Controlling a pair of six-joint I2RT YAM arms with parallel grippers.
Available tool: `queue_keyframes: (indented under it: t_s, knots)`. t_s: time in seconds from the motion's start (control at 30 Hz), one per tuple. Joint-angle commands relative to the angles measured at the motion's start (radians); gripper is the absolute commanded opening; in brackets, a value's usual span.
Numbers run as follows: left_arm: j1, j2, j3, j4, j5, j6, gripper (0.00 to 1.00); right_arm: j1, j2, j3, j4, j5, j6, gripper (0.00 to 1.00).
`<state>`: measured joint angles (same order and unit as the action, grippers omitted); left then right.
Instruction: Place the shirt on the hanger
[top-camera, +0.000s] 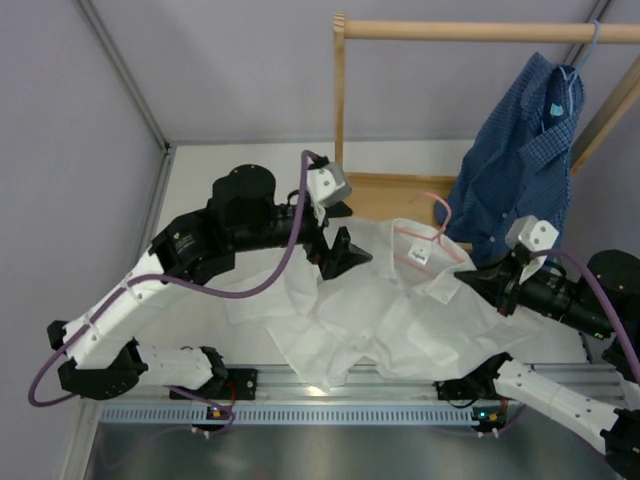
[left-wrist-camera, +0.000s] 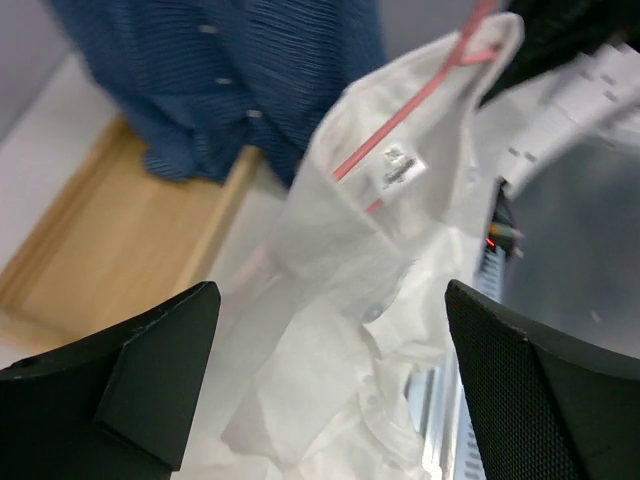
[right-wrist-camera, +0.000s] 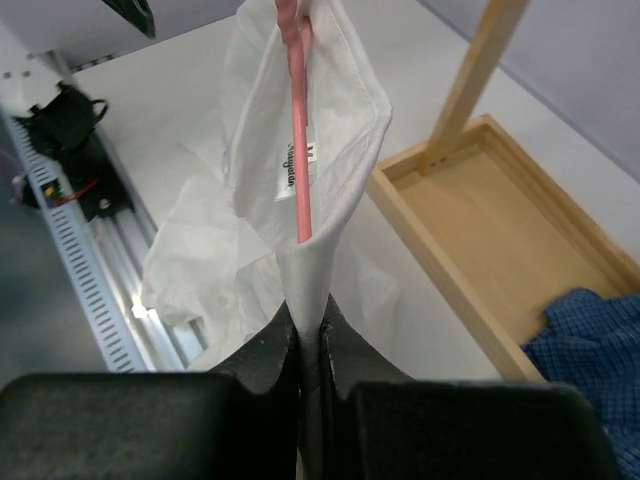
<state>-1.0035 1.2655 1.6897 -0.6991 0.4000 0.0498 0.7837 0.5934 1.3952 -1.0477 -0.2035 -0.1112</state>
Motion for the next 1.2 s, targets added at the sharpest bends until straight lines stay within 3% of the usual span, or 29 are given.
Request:
queue_keyframes:
  t_s: [0.0,0.13,0.3,0.43,0.5,0.7,0.93,1.03,1.17]
  knots:
    - [-0.003,-0.138,0.044,0.095,-0.527,-0.151,0.98,0.011,-0.029,0.056,0.173,0.281,0.064,0.0]
    - [-0.003,-0.273,-0.066,0.093,-0.8,-0.229,0.98,0.011,-0.027,0.105,0.259,0.428,0.087,0.0]
    - [-0.003,-0.455,-0.32,0.078,-0.777,-0.252,0.98,0.014,0.055,0.279,0.321,0.542,0.044,0.0]
    - [-0.001,-0.569,-0.467,0.061,-0.82,-0.275,0.98,0.038,0.173,0.528,0.333,0.637,-0.04,0.0]
    - [-0.003,-0.629,-0.549,0.062,-0.811,-0.271,0.98,0.064,0.21,0.557,0.394,0.688,-0.085,0.0]
    - [-0.003,-0.725,-0.726,0.075,-0.811,-0.272,0.98,0.071,0.145,0.334,0.638,0.687,-0.088,0.0]
    - [-0.001,-0.764,-0.772,0.07,-0.854,-0.265,0.98,0.071,-0.03,-0.243,0.782,0.7,0.08,0.0]
    - [0.019,-0.77,-0.768,0.072,-0.973,-0.289,0.98,0.071,-0.03,-0.353,0.79,0.746,0.185,0.0]
    - [0.088,-0.746,-0.754,0.061,-1.122,-0.327,0.98,0.072,0.031,-0.3,0.747,0.797,0.272,0.0]
